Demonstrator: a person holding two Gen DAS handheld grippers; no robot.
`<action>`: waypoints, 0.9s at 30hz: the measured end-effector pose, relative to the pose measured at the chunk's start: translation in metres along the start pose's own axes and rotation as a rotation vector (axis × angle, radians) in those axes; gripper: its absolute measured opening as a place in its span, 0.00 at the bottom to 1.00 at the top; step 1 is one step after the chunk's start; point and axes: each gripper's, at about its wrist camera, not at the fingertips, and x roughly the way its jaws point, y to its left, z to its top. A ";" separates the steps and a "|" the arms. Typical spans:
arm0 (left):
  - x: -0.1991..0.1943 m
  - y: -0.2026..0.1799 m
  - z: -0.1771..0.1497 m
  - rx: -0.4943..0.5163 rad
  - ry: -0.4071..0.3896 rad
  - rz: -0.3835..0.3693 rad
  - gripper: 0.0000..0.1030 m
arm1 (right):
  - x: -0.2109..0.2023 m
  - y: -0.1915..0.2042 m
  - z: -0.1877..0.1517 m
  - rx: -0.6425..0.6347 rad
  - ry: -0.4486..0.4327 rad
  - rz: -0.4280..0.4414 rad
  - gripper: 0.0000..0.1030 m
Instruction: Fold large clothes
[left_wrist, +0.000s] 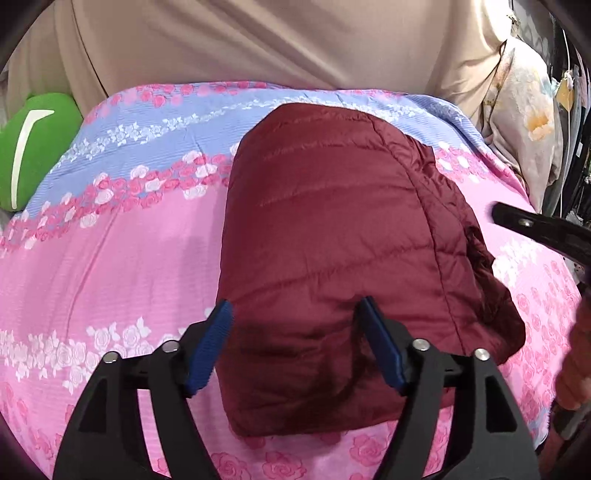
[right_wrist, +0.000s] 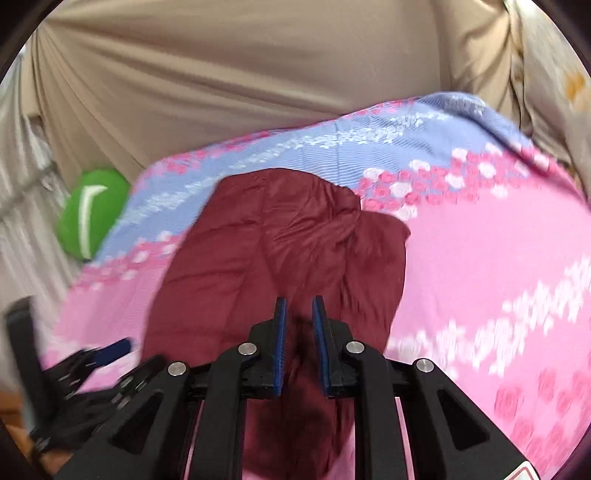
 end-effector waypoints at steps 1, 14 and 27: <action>0.001 -0.001 0.002 0.000 -0.003 0.006 0.71 | 0.011 0.003 0.002 -0.009 0.007 -0.021 0.11; 0.019 0.002 0.006 -0.017 0.029 0.008 0.84 | 0.077 0.008 -0.019 -0.045 0.082 -0.164 0.02; 0.018 0.008 0.003 -0.030 0.037 0.018 0.87 | -0.018 0.008 -0.067 0.032 0.130 0.033 0.13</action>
